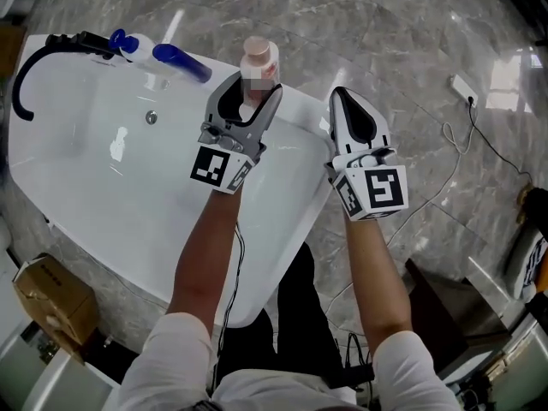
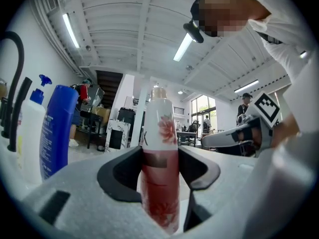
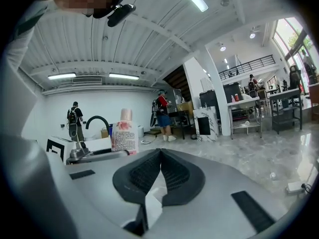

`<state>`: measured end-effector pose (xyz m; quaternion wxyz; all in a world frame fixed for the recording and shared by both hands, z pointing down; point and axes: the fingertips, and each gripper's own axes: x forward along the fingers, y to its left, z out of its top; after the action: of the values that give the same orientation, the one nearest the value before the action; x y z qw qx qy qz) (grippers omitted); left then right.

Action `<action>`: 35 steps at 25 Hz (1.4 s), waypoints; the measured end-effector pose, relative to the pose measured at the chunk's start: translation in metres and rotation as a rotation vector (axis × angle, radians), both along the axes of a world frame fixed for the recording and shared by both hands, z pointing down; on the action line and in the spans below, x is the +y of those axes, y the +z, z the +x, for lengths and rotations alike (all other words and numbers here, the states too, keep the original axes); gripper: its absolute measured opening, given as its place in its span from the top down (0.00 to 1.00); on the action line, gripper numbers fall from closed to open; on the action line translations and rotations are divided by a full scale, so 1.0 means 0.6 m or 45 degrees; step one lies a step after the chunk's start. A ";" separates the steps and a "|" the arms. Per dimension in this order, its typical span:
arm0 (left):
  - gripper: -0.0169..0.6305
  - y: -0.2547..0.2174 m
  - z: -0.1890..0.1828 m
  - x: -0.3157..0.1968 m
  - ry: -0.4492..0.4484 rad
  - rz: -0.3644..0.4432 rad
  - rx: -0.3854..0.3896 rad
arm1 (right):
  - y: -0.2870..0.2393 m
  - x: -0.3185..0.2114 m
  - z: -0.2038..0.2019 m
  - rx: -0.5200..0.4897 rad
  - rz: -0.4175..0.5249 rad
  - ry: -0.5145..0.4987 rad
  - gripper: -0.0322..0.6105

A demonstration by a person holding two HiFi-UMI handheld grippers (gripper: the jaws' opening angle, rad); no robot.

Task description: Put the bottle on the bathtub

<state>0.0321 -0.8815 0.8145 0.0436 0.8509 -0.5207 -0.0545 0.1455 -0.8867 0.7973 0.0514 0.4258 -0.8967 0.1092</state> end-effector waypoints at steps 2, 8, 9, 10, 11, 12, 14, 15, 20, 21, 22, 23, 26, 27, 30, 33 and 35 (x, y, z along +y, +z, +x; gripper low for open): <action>0.63 0.012 0.001 -0.008 -0.004 0.005 0.013 | 0.007 -0.009 -0.002 -0.007 -0.005 -0.001 0.93; 0.62 0.018 0.012 -0.004 -0.014 0.065 -0.023 | 0.026 -0.010 -0.002 -0.017 -0.022 -0.017 0.93; 0.62 0.019 0.015 0.002 -0.015 0.071 -0.038 | 0.030 -0.006 0.000 -0.016 -0.029 -0.020 0.93; 0.62 0.022 0.019 0.008 -0.014 0.072 -0.051 | 0.035 -0.003 0.004 -0.018 -0.042 -0.015 0.93; 0.62 0.025 0.023 0.013 -0.010 0.070 -0.057 | 0.039 0.001 0.009 -0.021 -0.057 -0.004 0.93; 0.61 0.029 0.025 0.017 -0.007 0.068 -0.056 | 0.042 0.004 0.014 -0.025 -0.070 0.008 0.93; 0.61 0.032 0.024 0.020 -0.015 0.063 -0.044 | 0.043 0.011 0.015 -0.040 -0.083 0.023 0.93; 0.61 0.032 0.021 0.021 -0.025 0.061 -0.040 | 0.044 0.015 0.012 -0.046 -0.086 0.021 0.93; 0.59 0.032 0.015 0.030 -0.064 0.046 -0.027 | 0.043 0.038 0.003 -0.044 -0.094 -0.014 0.93; 0.59 0.030 0.013 0.035 -0.074 0.045 -0.002 | 0.039 0.041 0.007 -0.038 -0.092 -0.011 0.93; 0.59 0.027 0.009 0.042 -0.085 0.039 0.023 | 0.034 0.043 0.011 -0.031 -0.087 -0.008 0.93; 0.59 0.024 0.004 0.052 -0.098 0.027 0.047 | 0.030 0.047 0.014 -0.025 -0.085 -0.002 0.93; 0.59 0.026 -0.019 0.104 -0.141 -0.054 0.133 | 0.017 0.069 0.020 -0.015 -0.092 0.009 0.93; 0.62 0.024 -0.026 0.126 -0.147 -0.084 0.170 | 0.011 0.080 0.022 -0.009 -0.096 0.011 0.93; 0.79 -0.023 -0.049 0.188 -0.158 -0.101 0.267 | -0.022 0.117 0.028 0.003 -0.094 0.020 0.93; 0.89 -0.110 -0.074 0.252 -0.172 -0.073 0.305 | -0.082 0.173 0.026 -0.001 -0.080 0.025 0.93; 0.94 -0.178 -0.091 0.303 -0.166 -0.070 0.332 | -0.131 0.230 0.023 -0.003 -0.084 0.033 0.93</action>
<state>-0.0225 -0.6996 0.7075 0.1306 0.7993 -0.5662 -0.1531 0.1592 -0.7486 0.7187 0.0627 0.4354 -0.8871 0.1399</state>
